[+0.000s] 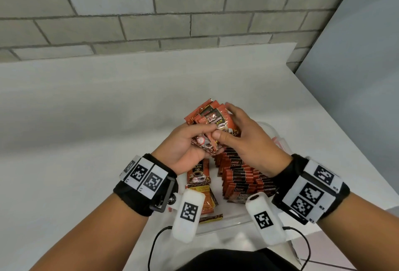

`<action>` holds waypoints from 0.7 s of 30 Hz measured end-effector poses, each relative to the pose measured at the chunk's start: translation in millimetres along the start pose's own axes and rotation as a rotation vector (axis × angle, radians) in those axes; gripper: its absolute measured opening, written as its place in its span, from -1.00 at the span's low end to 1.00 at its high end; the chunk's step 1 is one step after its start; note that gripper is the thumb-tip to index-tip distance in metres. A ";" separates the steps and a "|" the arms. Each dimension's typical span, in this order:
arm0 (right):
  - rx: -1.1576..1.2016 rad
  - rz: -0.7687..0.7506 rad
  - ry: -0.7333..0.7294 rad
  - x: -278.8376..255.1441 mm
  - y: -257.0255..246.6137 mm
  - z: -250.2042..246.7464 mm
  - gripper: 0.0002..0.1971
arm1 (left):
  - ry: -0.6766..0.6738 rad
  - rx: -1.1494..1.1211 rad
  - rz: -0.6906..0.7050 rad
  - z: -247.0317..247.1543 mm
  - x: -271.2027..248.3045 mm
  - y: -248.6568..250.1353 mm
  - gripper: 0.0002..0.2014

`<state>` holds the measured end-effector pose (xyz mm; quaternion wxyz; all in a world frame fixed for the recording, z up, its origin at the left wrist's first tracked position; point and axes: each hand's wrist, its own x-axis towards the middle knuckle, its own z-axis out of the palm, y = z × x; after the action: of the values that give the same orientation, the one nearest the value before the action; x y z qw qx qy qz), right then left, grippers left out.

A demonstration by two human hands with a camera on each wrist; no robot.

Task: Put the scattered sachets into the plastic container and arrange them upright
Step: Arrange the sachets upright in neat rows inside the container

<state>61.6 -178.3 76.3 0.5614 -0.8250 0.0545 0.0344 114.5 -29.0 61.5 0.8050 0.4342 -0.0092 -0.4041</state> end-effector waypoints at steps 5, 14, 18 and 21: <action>0.066 0.002 0.010 0.5 0.8 -2.1 -0.47 | 0.001 -0.061 0.001 3.0 3.5 -1.1 -0.68; 0.292 0.094 0.118 -2.4 10.4 -13.4 -0.76 | -0.053 -0.015 -0.018 1.2 -0.6 -2.8 -0.59; 0.330 0.088 0.149 -6.8 11.5 -20.8 -0.82 | -0.047 0.071 -0.005 2.0 -1.0 -5.6 -0.61; 0.299 0.071 0.139 -9.1 9.6 -23.8 -0.79 | -0.037 0.128 0.028 4.5 0.1 -7.5 -0.59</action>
<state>51.2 -203.4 77.3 0.6714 -0.7301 0.1269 -0.0113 108.0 -34.4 59.0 0.7810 0.4771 -0.0560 -0.3992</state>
